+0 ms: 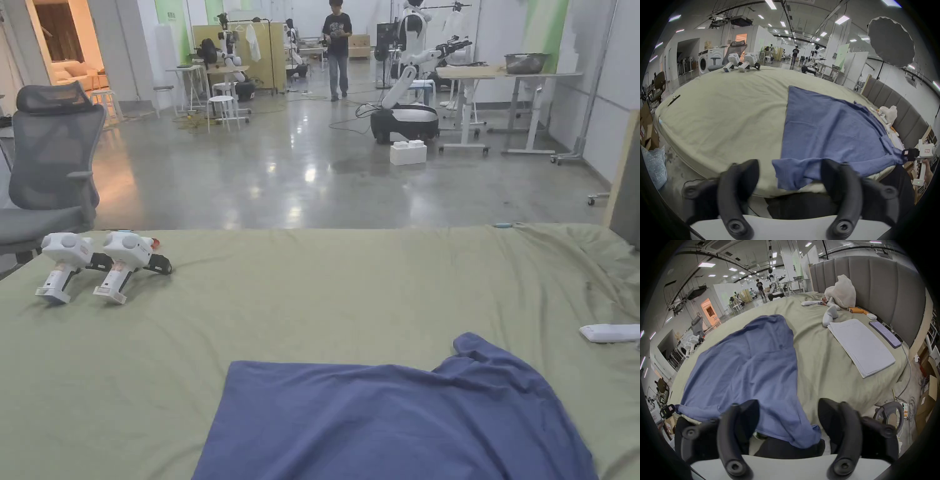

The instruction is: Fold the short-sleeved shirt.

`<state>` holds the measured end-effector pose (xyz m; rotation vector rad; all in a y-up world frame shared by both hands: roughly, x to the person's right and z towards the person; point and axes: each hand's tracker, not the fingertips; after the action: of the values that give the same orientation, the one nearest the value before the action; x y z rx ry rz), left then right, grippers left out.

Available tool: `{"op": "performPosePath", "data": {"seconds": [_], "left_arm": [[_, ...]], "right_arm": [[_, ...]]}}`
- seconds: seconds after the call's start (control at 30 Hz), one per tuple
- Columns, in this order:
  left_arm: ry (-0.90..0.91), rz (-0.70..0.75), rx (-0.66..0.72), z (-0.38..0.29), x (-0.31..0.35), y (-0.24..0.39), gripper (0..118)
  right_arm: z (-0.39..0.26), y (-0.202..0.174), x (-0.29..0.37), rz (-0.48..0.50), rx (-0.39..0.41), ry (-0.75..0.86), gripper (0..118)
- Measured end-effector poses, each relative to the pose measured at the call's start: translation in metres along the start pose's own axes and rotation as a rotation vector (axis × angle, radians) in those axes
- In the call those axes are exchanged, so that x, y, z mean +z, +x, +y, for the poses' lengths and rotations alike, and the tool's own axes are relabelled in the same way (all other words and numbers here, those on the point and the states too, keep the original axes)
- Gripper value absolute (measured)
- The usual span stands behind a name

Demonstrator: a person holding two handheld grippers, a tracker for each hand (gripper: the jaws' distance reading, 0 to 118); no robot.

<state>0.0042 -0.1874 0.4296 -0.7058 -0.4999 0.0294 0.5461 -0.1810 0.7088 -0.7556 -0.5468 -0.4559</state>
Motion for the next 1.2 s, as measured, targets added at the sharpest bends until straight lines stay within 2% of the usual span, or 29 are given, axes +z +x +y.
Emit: {"op": "performPosePath", "data": {"seconds": [0.1,0.17,0.33,0.47,0.6,0.7,0.77,0.8,0.83,0.87,0.9,1.0,1.2], "left_arm": [[0.035,0.033,-0.058,0.007,0.01,-0.003,91],[0.106,0.068,-0.104,0.024,0.025,0.002,91],[0.35,0.115,-0.174,0.077,0.085,0.032,91],[0.553,0.082,-0.252,0.108,0.139,0.074,91],[0.675,0.114,-0.298,0.121,0.175,0.11,91],[0.689,0.074,-0.243,0.127,0.195,0.126,89],[0.71,0.012,-0.258,0.128,0.202,0.13,79],[0.715,0.013,-0.27,0.127,0.206,0.132,69],[0.72,0.009,-0.282,0.126,0.209,0.135,46],[0.719,0.009,-0.307,0.125,0.21,0.137,29],[0.718,0.017,-0.323,0.123,0.211,0.14,17],[0.734,0.046,-0.35,0.119,0.213,0.145,0],[0.727,0.028,-0.372,0.115,0.211,0.144,0]], "right_arm": [[-0.001,0.009,0.011,-0.016,-0.044,0.029,79],[0.005,0.014,0.022,-0.001,-0.044,0.069,78],[0.041,-0.01,0.078,0.027,0.033,0.344,78],[0.06,-0.045,0.127,0.089,0.1,0.528,78],[0.066,-0.076,0.154,0.116,0.171,0.628,78],[0.068,-0.09,0.165,0.136,0.192,0.645,66],[0.066,-0.097,0.173,0.157,0.22,0.68,45],[0.067,-0.099,0.174,0.153,0.226,0.685,36],[0.066,-0.102,0.178,0.15,0.237,0.693,21],[0.064,-0.104,0.182,0.15,0.251,0.714,9],[0.063,-0.105,0.185,0.146,0.257,0.73,1],[0.061,-0.106,0.19,0.159,0.265,0.75,0],[0.064,-0.106,0.191,0.163,0.257,0.74,0]]}}
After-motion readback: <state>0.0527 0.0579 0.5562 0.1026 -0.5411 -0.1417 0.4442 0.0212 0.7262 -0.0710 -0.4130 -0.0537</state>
